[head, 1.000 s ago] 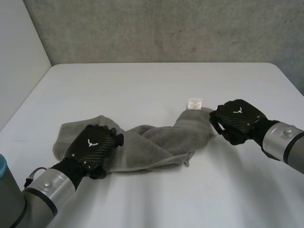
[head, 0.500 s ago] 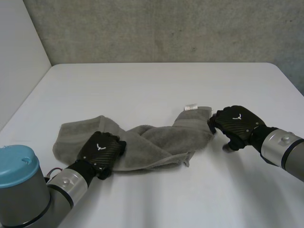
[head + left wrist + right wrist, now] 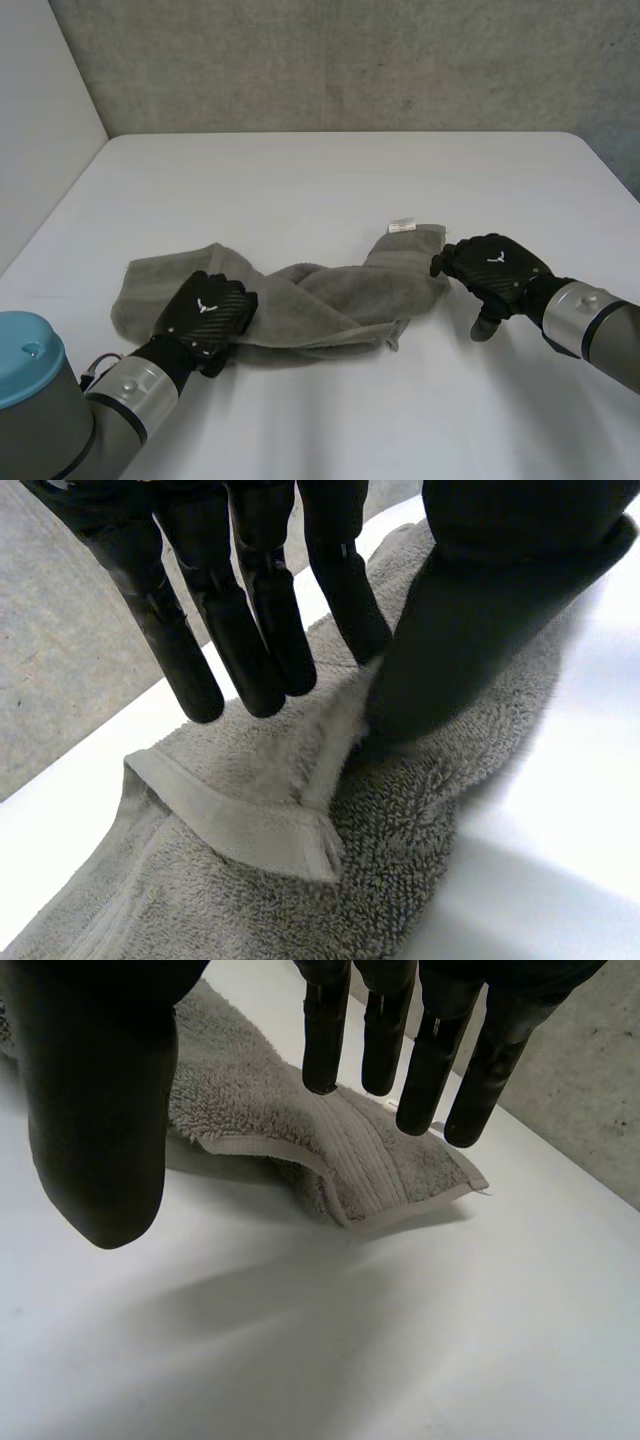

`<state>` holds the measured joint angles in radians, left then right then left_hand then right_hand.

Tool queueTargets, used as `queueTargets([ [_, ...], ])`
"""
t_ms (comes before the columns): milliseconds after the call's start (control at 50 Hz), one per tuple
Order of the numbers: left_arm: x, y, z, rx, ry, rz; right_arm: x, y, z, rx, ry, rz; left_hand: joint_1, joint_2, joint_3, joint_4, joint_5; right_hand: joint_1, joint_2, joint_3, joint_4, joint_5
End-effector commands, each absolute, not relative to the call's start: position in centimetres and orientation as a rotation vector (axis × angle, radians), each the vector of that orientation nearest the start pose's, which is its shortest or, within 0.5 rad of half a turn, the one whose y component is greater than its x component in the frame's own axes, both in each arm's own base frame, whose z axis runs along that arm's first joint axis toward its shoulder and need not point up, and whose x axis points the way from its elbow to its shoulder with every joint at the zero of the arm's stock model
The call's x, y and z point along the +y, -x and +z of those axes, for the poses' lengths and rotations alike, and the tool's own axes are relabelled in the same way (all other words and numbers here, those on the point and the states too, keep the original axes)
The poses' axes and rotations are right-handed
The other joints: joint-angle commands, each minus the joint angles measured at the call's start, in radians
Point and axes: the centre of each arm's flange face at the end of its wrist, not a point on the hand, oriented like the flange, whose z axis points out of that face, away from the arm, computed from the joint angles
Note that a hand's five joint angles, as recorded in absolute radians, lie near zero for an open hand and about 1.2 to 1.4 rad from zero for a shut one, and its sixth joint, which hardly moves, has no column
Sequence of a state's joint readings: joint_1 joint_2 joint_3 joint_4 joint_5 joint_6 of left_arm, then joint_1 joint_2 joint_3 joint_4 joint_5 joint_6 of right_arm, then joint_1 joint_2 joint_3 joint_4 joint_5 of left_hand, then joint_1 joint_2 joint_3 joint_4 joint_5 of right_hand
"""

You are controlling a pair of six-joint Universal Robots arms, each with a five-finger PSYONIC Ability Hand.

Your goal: Fold the laundry

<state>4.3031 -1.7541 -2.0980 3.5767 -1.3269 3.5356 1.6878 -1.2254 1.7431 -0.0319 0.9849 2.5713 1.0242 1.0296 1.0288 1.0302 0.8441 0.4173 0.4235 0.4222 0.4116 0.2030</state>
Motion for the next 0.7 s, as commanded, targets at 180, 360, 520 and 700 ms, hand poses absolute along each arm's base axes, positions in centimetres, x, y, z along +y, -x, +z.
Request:
queueTargets([
  [180, -19.1, 24.5, 18.8, 2.19, -1.181, -2.205, -28.3, -21.6, 15.7, 2.096, 1.143, -1.567, 0.372, 0.367, 0.367, 0.366, 0.378, -0.227, -0.233, -0.232, -0.221, -0.187],
  [360, -20.7, 22.3, 24.5, 1.947, -0.981, -2.394, -30.1, -22.3, 15.1, 2.081, 0.903, -1.535, 0.372, 0.367, 0.367, 0.366, 0.378, -0.224, -0.23, -0.229, -0.218, -0.184],
  [520, -21.8, 21.5, 26.0, 1.916, -0.899, -2.436, -30.6, -25.2, 13.9, 2.038, 0.889, -1.491, 0.372, 0.367, 0.367, 0.366, 0.378, -0.189, -0.195, -0.193, -0.183, -0.149],
  [700, -22.3, 20.9, 26.5, 1.942, -0.83, -2.462, -30.6, -27.6, 13.1, 2.028, 0.862, -1.448, 0.372, 0.367, 0.367, 0.366, 0.378, -0.141, -0.148, -0.146, -0.136, -0.102],
])
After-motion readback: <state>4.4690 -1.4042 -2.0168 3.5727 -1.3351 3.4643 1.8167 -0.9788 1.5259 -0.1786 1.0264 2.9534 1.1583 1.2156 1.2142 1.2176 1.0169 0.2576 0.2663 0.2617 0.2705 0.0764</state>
